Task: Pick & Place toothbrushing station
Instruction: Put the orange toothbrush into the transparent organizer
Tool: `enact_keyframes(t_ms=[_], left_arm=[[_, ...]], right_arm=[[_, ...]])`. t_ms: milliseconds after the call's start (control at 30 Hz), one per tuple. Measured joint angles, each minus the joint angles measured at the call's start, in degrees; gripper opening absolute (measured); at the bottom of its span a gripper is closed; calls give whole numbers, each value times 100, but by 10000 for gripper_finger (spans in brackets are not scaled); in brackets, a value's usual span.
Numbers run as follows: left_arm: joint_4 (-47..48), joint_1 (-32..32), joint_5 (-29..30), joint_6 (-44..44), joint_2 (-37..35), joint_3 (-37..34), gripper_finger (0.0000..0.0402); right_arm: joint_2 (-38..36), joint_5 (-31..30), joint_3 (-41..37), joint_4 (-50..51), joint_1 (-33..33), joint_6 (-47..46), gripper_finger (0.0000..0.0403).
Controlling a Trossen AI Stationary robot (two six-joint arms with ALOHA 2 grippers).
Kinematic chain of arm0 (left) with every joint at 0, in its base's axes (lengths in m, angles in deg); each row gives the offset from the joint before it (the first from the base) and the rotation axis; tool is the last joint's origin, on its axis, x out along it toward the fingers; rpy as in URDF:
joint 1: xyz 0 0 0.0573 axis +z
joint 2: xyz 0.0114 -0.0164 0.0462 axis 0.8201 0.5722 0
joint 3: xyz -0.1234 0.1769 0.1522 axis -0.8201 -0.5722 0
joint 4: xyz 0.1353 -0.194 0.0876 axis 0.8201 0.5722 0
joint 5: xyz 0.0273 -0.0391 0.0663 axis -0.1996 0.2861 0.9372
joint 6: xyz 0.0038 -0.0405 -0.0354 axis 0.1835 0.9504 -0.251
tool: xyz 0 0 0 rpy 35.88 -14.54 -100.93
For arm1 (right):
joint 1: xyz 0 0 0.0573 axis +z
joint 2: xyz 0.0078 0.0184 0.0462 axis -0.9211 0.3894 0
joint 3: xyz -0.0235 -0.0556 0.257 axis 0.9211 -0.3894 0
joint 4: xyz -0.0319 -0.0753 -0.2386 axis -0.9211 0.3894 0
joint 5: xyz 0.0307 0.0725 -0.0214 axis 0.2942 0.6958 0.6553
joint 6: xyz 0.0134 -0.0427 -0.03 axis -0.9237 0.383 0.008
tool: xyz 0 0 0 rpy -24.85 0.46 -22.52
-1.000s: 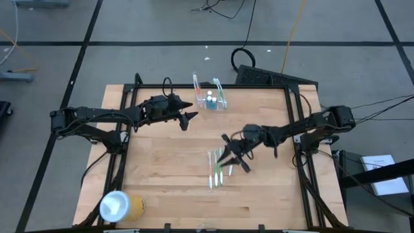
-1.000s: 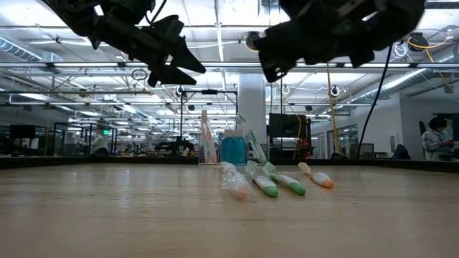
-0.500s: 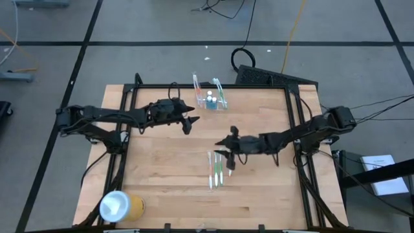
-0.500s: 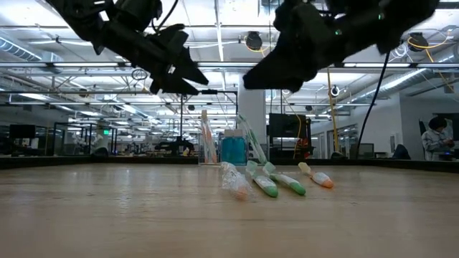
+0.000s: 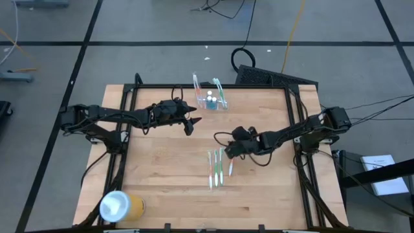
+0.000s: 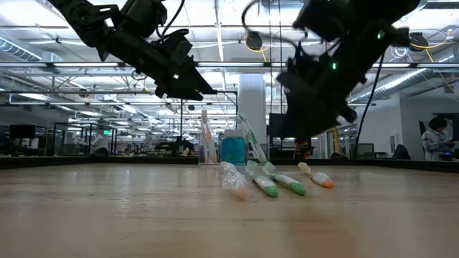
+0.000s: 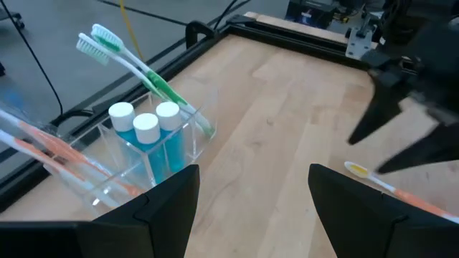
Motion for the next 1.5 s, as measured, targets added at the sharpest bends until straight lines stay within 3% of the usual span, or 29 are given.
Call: enact_keyframes(t_ms=[67, 467, 700, 867, 1133, 1500], left_arm=[[-24, 0, -1, -2, 0, 0, 271], [-68, 0, -4, -44, 0, 0, 271], [-130, 0, -7, -44, 0, 0, 271], [-138, 0, -7, -44, 0, 0, 271], [-136, 0, -9, -40, 0, 0, 271], [-72, -56, -25, 70, 0, 0, 271]], right_arm=[[19, 14, -12, 300, -1, -187, 202], [840, 444, 6, -15, -112, -221, 204], [730, 657, 0, 164, -140, 29, 198], [265, 1220, -5, -40, -125, 792, 191], [147, 2722, -4, -843, 297, 1336, 187], [361, 2872, -12, -619, 745, 782, 180]])
